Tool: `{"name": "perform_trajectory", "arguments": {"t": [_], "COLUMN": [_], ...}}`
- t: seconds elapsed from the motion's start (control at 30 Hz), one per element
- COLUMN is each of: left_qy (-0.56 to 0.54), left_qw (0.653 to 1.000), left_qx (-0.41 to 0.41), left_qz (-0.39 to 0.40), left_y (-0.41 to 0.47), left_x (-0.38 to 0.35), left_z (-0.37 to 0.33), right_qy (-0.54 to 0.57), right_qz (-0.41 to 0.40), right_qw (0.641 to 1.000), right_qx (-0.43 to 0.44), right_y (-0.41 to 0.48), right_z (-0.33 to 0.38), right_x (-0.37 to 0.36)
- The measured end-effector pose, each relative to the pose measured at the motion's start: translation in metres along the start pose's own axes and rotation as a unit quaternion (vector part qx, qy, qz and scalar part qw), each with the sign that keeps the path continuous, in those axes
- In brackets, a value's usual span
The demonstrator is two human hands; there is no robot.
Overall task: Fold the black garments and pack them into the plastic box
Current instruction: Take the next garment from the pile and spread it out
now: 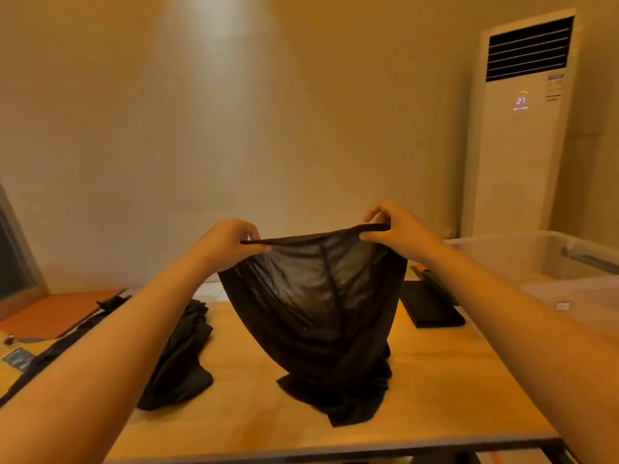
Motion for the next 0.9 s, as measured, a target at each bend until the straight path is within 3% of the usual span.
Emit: {"name": "perform_trajectory", "arguments": {"t": [0.07,0.13,0.23,0.3,0.37,0.43,0.6,0.67,0.77,0.9], "left_qy": [-0.003,-0.001,-0.002,0.044,0.052,0.003,-0.066,-0.08,-0.117,-0.125], "left_qw": [1.0,0.994,0.935,0.91,0.935,0.957,0.962,0.965,0.976,0.987], "left_qx": [0.021,0.063,0.179,0.187,0.152,0.114,0.085,0.074,0.06,0.014], "left_qz": [0.022,0.092,0.307,0.367,0.316,0.265,0.252,0.238,0.172,0.096], "left_y": [-0.003,-0.012,-0.034,-0.04,-0.039,-0.036,-0.031,-0.03,-0.03,-0.031], "left_x": [-0.019,-0.044,-0.079,-0.096,-0.114,-0.134,-0.186,-0.202,-0.214,-0.216], "left_z": [0.013,0.022,0.028,0.032,0.031,0.027,0.014,0.008,-0.002,-0.01], "right_qy": [-0.003,-0.017,-0.057,-0.03,0.037,0.007,-0.13,-0.176,-0.176,-0.19], "right_qz": [0.006,0.069,0.189,0.172,0.079,-0.004,0.044,0.029,-0.065,-0.023], "right_qw": [1.0,0.997,0.975,0.979,0.987,0.986,0.962,0.958,0.97,0.973], "right_qx": [0.0,-0.035,-0.098,-0.107,-0.133,-0.169,-0.236,-0.223,-0.154,-0.127], "right_y": [-0.008,-0.022,-0.049,-0.068,-0.09,-0.112,-0.142,-0.148,-0.161,-0.178], "right_z": [-0.014,-0.033,-0.057,-0.063,-0.065,-0.071,-0.091,-0.089,-0.073,-0.046], "right_x": [-0.019,-0.044,-0.075,-0.087,-0.094,-0.102,-0.12,-0.122,-0.125,-0.145]}}
Point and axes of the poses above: each hand's wrist, its own y-axis towards the middle knuckle, its own x-axis out of the back of the hand, z = x × y, the point moved 1 cm from there along y, towards the middle knuckle, and after that the axes turned 2 degrees about -y, right-handed, at the moved point
